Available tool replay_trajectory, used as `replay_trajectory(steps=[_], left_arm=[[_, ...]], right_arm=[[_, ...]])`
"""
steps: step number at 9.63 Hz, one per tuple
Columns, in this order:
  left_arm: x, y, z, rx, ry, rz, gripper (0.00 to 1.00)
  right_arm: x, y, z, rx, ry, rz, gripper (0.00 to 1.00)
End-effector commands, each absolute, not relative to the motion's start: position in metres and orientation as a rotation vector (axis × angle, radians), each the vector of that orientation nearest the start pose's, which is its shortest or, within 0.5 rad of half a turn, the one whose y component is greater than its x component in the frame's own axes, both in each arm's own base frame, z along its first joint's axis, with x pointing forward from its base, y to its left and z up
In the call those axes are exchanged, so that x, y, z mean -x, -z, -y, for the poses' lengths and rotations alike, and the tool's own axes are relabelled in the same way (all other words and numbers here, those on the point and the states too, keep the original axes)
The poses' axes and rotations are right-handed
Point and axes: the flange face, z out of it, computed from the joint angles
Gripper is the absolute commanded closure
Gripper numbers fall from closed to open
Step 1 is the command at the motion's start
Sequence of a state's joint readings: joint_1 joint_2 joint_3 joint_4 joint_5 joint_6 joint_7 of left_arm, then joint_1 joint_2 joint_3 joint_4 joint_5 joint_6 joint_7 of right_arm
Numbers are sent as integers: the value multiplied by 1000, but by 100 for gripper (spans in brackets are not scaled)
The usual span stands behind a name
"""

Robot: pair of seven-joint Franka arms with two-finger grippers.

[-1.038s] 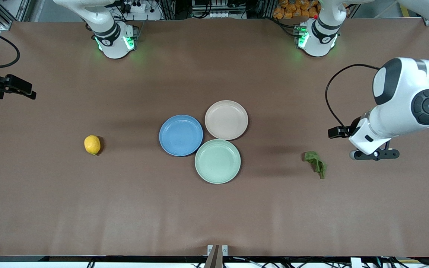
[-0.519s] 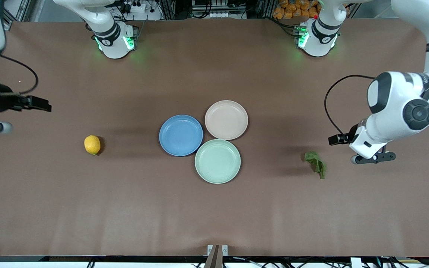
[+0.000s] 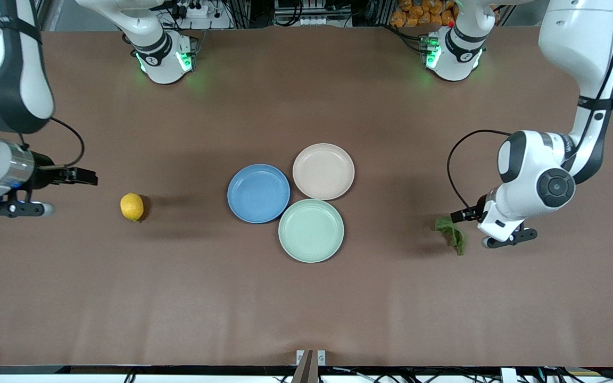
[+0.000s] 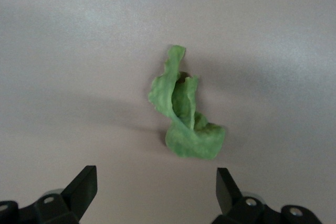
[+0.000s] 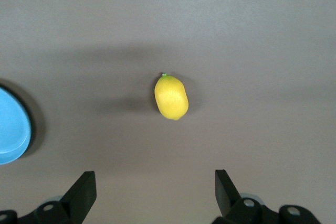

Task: Place lemon and lettuce in plates
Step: 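Lower and grasp the lettuce with the left gripper while the right gripper grasps the lemon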

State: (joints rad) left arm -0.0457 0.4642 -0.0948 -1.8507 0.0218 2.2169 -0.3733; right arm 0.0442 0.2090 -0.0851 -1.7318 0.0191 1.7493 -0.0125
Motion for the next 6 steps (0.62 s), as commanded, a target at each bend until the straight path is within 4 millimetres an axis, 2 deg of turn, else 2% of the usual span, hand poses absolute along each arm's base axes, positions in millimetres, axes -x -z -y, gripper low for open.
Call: replay_trajectory(steps=[1, 4, 6], left_arm=[[-632, -245, 90, 3106, -125, 395, 0], [-637, -222, 92, 3119, -70, 427, 0], [-638, -210, 93, 3121, -75, 431, 0]], right_arm=[[-589, -411, 17, 3130, -262, -40, 0], [-577, -360, 19, 3139, -166, -48, 0], [-572, -335, 21, 3143, -144, -50, 0]])
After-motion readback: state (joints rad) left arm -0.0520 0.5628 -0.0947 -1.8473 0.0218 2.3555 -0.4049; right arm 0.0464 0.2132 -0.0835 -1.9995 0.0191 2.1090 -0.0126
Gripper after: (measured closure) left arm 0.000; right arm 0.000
